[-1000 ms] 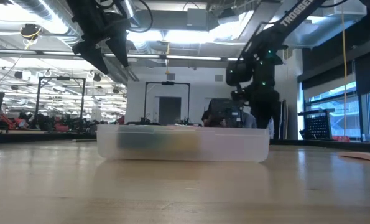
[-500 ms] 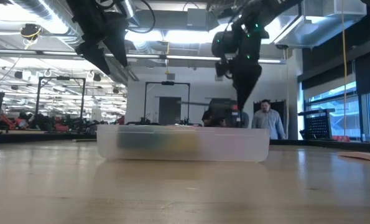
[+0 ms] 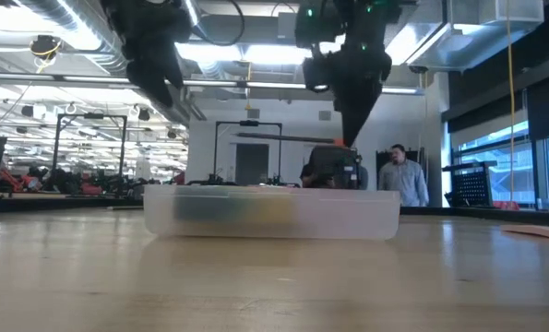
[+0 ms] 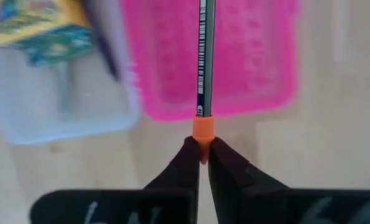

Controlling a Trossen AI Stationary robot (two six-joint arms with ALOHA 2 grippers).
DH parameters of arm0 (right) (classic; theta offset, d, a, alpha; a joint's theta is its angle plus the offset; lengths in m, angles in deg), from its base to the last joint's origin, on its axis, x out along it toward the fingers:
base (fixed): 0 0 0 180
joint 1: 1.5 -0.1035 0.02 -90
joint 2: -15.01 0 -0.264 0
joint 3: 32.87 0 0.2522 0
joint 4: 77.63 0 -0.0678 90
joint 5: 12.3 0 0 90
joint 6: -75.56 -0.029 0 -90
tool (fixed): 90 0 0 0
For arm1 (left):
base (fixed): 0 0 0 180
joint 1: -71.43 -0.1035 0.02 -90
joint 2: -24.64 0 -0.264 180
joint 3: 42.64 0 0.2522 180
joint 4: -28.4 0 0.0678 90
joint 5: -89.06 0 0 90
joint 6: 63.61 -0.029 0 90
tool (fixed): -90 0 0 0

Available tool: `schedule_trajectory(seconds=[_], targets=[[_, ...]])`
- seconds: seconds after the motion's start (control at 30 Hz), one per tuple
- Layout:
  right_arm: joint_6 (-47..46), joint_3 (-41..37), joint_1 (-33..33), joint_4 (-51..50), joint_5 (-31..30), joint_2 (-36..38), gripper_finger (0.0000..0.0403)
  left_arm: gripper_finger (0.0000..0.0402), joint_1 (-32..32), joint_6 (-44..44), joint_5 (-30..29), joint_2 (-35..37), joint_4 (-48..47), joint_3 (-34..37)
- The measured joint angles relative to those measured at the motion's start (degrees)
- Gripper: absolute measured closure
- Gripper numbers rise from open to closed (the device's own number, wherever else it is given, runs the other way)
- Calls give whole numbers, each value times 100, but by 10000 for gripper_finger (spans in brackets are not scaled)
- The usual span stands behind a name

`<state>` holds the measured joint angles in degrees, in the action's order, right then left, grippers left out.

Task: Pack school essentials
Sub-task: Put the right black pencil into the pencil case

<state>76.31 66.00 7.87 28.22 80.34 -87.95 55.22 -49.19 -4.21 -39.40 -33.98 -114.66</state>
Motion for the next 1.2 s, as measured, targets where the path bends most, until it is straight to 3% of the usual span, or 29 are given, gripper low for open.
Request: schedule_trajectory(seconds=[0.43,0.73,1.2], targets=[[-650,-437,-1048,1272,-7,-2,379,6,1038,45,149,40,0,4],[-782,-1084,-1169,1654,-1,-7,378,6,1459,254,92,40,0,4],[-490,-1229,-1216,2223,350,-168,376,6,1781,321,79,40,84,2]])
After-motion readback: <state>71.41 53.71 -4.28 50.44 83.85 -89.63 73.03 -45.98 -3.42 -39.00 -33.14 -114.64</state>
